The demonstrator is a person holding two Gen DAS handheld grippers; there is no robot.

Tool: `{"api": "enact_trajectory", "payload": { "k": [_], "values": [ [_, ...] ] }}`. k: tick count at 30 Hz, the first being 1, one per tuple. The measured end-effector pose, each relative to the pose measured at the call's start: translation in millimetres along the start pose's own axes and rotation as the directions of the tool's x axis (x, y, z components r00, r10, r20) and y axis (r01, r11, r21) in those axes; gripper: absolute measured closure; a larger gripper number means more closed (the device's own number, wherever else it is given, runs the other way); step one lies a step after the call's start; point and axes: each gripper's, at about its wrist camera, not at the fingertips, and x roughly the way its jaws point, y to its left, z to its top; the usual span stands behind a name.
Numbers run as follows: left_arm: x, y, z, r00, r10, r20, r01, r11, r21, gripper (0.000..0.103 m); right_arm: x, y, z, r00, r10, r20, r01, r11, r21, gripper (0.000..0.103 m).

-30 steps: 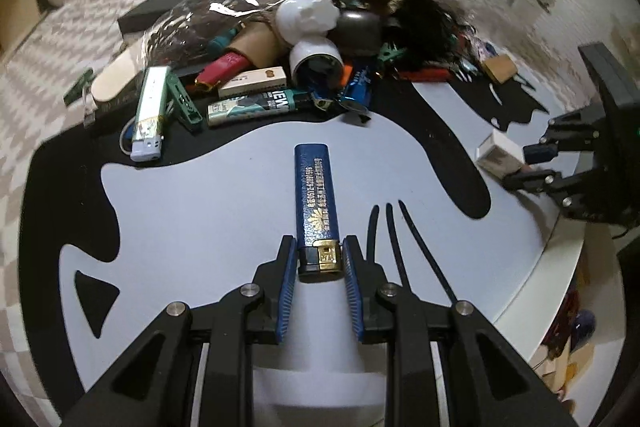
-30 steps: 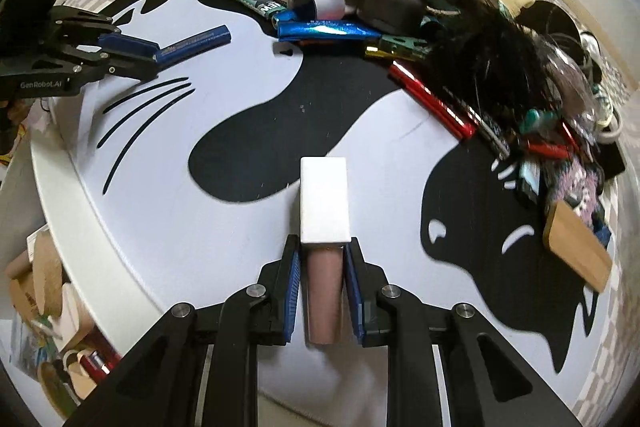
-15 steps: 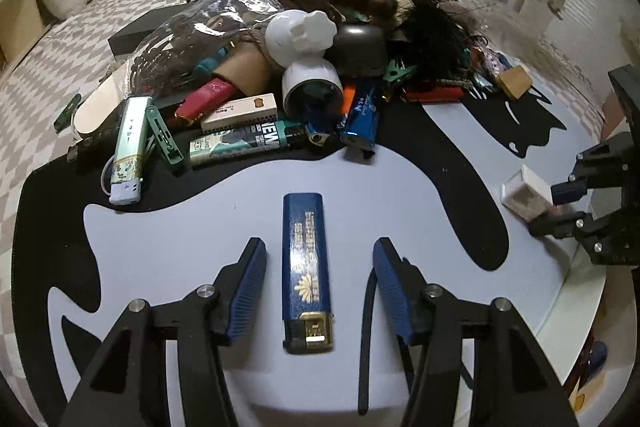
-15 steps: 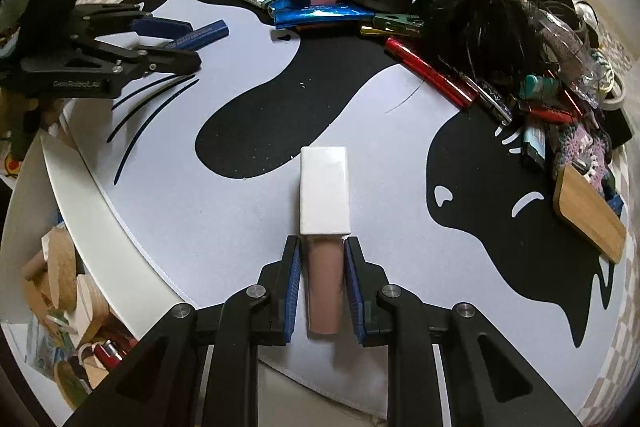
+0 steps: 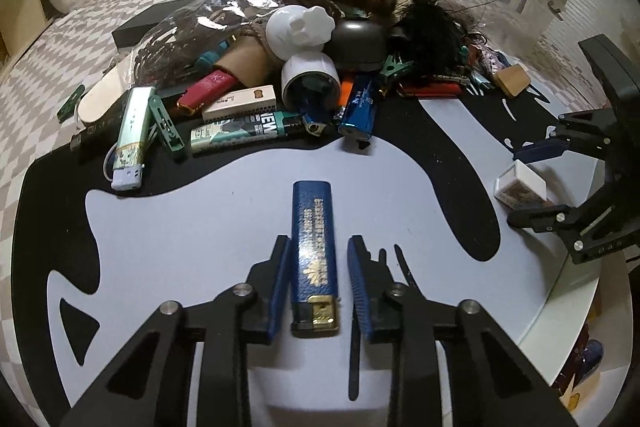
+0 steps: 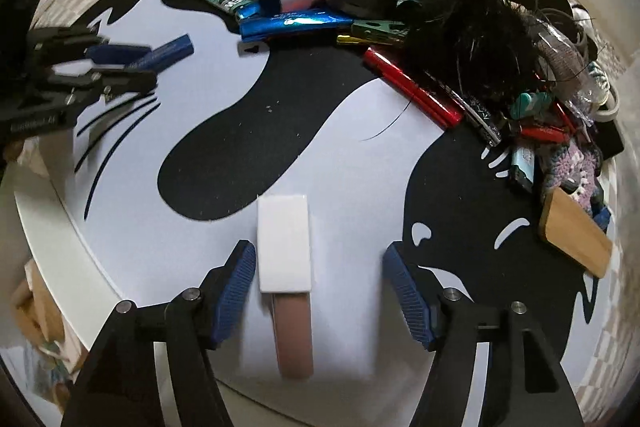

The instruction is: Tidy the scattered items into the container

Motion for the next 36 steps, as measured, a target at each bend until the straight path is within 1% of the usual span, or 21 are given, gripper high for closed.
{"api": "enact_trajectory", "payload": {
  "k": [2, 3, 4, 5, 6, 7, 8, 11, 12, 14, 17, 20, 23, 25, 26, 28, 31, 36],
  "values": [
    [-0.5, -0.9, 0.1, 1.0, 0.003, -0.003, -0.003, 1.0, -0.01, 0.08, -0.1, 3.9, -1.0, 1.0, -0.02, 0.012, 0.02, 1.0, -0.01, 0.036],
    [-0.9, -0.4, 0.0, 1.0, 0.001, -0.003, -0.001, 1.0, -0.017, 0.081, -1.0, 5.6, -1.5, 1.0, -0.021, 0.019, 0.021, 1.0, -0.016, 0.041],
    [-1.2, 0.1, -0.1, 1.0, -0.001, -0.003, 0.001, 1.0, -0.024, 0.081, -2.4, 7.2, -2.3, 1.0, -0.008, 0.024, 0.008, 1.0, -0.016, 0.049],
    [-1.5, 0.6, -0.3, 1.0, -0.003, -0.002, 0.003, 1.0, -0.031, 0.081, -3.6, 8.7, -2.8, 1.0, 0.002, 0.028, -0.001, 1.0, -0.016, 0.054],
    [-1.9, 1.1, -0.4, 1.0, -0.005, -0.002, 0.005, 0.999, -0.038, 0.081, -5.5, 11.8, -3.7, 0.999, 0.012, 0.036, -0.011, 1.0, -0.018, 0.069],
    [-2.2, 1.5, -0.5, 1.0, -0.007, -0.001, 0.007, 0.999, -0.045, 0.081, -7.7, 18.2, -5.1, 0.999, 0.009, 0.046, -0.007, 1.0, -0.029, 0.077],
    [-2.6, 2.9, -0.9, 1.0, -0.013, 0.0, 0.013, 0.998, -0.057, 0.081, -9.2, 25.4, -6.5, 0.998, -0.009, 0.057, 0.011, 0.999, -0.048, 0.08],
    [-3.9, 4.8, -2.0, 1.0, -0.016, 0.004, 0.016, 0.997, -0.075, 0.081, -11.1, 37.1, -9.8, 0.995, -0.05, 0.082, 0.056, 0.996, -0.071, 0.08],
    [-4.4, 4.9, -2.2, 1.0, -0.015, 0.005, 0.015, 0.997, -0.078, 0.081, -11.6, 36.1, -10.3, 0.995, -0.043, 0.085, 0.048, 0.997, -0.055, 0.08],
    [-5.5, 6.1, -1.8, 1.0, -0.017, 0.004, 0.017, 0.996, -0.086, 0.081, -12.7, 27.5, -10.9, 0.996, -0.003, 0.087, 0.003, 1.0, 0.0, 0.081],
    [-7.3, 8.8, -1.6, 1.0, -0.019, 0.004, 0.02, 0.994, -0.107, 0.081, -14.3, 13.7, -13.6, 0.994, 0.06, 0.092, -0.069, 0.993, 0.092, 0.081],
    [-9.4, 10.9, -2.6, 1.0, -0.013, 0.008, 0.014, 0.992, -0.123, 0.081, -18.0, 6.0, -20.1, 0.99, 0.092, 0.105, -0.109, 0.981, 0.161, 0.081],
    [-13.1, 13.4, -3.7, 1.0, -0.006, 0.015, 0.008, 0.991, -0.136, 0.081, -12.6, 14.9, -10.7, 0.986, 0.106, 0.131, -0.133, 0.966, 0.22, 0.081],
    [-20.8, 14.9, -2.6, 0.999, -0.005, 0.035, 0.01, 0.99, -0.143, 0.081, -3.1, 16.5, -0.6, 0.982, 0.119, 0.148, -0.155, 0.952, 0.264, 0.081],
    [-25.1, 15.7, -1.8, 0.999, -0.005, 0.047, 0.012, 0.989, -0.146, 0.081, -5.7, 11.9, -3.4, 0.98, 0.122, 0.156, -0.163, 0.945, 0.282, 0.081],
    [-33.7, 17.2, -0.4, 0.998, -0.004, 0.069, 0.015, 0.988, -0.153, 0.081, -14.5, -0.5, -12.7, 0.976, 0.125, 0.176, -0.176, 0.933, 0.315, 0.081],
    [-46.5, 19.4, 1.8, 0.995, -0.004, 0.103, 0.02, 0.986, -0.164, 0.081, -31.2, -16.0, -18.6, 0.968, 0.104, 0.228, -0.184, 0.913, 0.364, 0.081],
    [-68.2, 21.9, 5.7, 0.987, -0.004, 0.159, 0.032, 0.984, -0.177, 0.081, -60.3, -33.3, -21.0, 0.945, 0.082, 0.316, -0.213, 0.888, 0.407, 0.081]
  ]
}}
